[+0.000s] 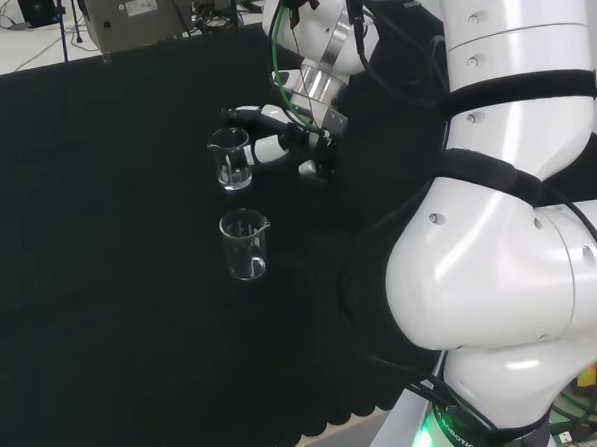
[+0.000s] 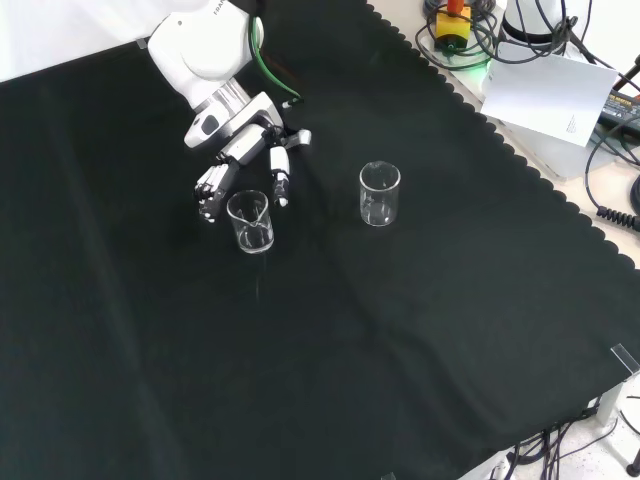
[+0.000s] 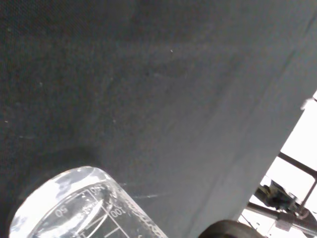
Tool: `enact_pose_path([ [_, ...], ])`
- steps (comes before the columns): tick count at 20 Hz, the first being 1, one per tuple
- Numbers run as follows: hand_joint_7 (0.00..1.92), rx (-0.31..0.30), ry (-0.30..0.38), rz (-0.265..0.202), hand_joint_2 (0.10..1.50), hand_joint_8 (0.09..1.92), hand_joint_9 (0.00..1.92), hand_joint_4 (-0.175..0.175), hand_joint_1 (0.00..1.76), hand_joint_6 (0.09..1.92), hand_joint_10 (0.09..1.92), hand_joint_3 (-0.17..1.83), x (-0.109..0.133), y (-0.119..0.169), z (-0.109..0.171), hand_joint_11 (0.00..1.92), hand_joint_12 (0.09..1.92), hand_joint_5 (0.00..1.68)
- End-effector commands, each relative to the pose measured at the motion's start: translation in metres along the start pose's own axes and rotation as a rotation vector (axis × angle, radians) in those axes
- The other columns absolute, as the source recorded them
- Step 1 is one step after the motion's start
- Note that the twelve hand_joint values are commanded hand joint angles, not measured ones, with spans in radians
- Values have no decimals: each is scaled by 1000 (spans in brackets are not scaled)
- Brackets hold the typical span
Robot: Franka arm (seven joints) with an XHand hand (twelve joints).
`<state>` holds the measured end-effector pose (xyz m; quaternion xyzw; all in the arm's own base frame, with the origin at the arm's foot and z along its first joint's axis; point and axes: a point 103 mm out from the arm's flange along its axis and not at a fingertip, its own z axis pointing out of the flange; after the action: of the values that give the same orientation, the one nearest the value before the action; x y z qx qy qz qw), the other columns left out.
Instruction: Pick up the beaker on the right.
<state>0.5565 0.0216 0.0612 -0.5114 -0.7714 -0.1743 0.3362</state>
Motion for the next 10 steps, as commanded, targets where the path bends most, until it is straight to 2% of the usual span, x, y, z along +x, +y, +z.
enact_pose_path([
  [1,203,-42,37,-13,875,617,368,-23,864,87,598,-175,-1,2,5,30,1396,333],
  [10,237,-47,66,-6,878,639,412,-23,906,87,601,-175,-3,5,15,49,1385,416],
])
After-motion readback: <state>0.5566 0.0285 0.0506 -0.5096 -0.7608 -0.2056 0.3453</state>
